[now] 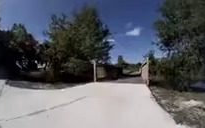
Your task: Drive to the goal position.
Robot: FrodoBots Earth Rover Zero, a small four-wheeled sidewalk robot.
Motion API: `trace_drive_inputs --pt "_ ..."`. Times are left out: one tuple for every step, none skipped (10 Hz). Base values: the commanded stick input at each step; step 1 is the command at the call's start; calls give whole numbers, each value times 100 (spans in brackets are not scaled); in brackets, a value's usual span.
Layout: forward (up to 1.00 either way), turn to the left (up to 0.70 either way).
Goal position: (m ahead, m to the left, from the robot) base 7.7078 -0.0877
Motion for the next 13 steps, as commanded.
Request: trace_drive_inputs --pt "85 0" --pt "85 0" --pt "85 0" --pt "85 0" --pt "85 0" --pt "85 0" --pt "85 0" --pt "85 0" --pt "85 0" --pt "85 0" --pt "85 0" --pt "85 0" --pt "85 0"
